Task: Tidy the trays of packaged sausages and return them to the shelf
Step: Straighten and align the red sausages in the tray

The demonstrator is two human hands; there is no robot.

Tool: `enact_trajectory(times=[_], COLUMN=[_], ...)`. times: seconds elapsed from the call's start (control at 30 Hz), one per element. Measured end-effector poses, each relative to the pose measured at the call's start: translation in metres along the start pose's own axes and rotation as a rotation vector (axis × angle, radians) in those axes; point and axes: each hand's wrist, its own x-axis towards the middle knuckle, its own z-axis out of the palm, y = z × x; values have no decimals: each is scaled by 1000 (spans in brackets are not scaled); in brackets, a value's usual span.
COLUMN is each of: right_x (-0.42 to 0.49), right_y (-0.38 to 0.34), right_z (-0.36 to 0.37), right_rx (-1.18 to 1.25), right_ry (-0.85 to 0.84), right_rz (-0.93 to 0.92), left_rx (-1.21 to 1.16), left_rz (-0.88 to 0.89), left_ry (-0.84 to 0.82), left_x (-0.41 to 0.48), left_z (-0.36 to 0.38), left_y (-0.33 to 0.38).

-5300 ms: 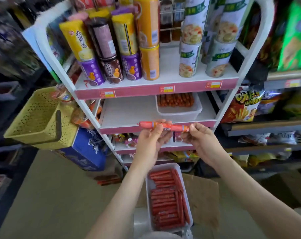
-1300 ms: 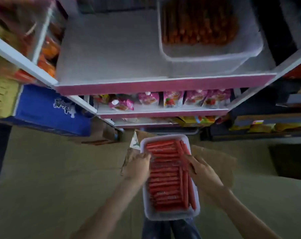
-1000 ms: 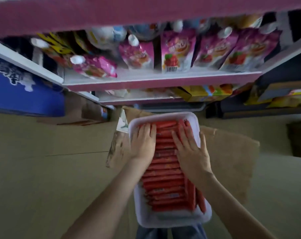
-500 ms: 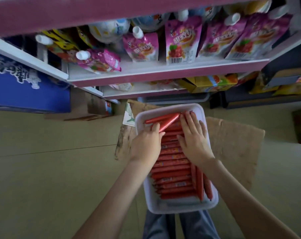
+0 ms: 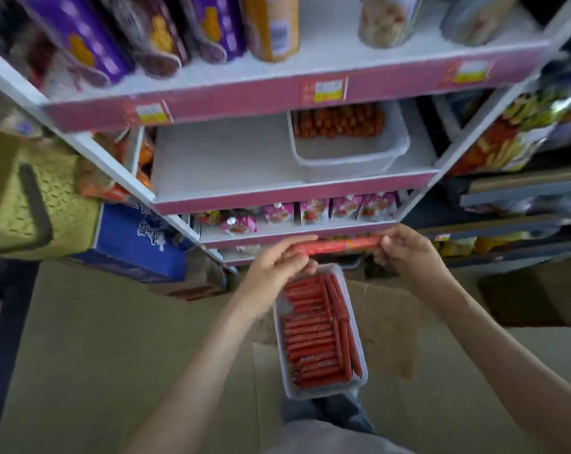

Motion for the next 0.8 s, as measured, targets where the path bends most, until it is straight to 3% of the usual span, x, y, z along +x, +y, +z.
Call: enact_trajectory(times=[0.1, 0.33, 0.5, 0.57, 0.67, 0.8], right_x=[-21, -47, -57, -61, -68, -84], right_y=[-48, -125, -155, -162, -174, -197], right_z=[-1, 19, 27, 27, 23, 29], right_rx=[155, 512, 634, 487, -50, -577], right_ry=[-16, -10, -16, -52, 2, 79], right_rz=[-17, -120, -149, -185, -300, -540], left_rx=[-196, 79, 24, 66, 209, 410], left_rz=[182, 453, 664, 761, 852, 1010], left_ry=[101, -87, 43, 90, 110, 232], left_x=[-18, -40, -49, -49, -48, -42], left_z=[21, 70, 85, 86, 86, 82], left_y=[48, 109, 145, 156, 162, 168])
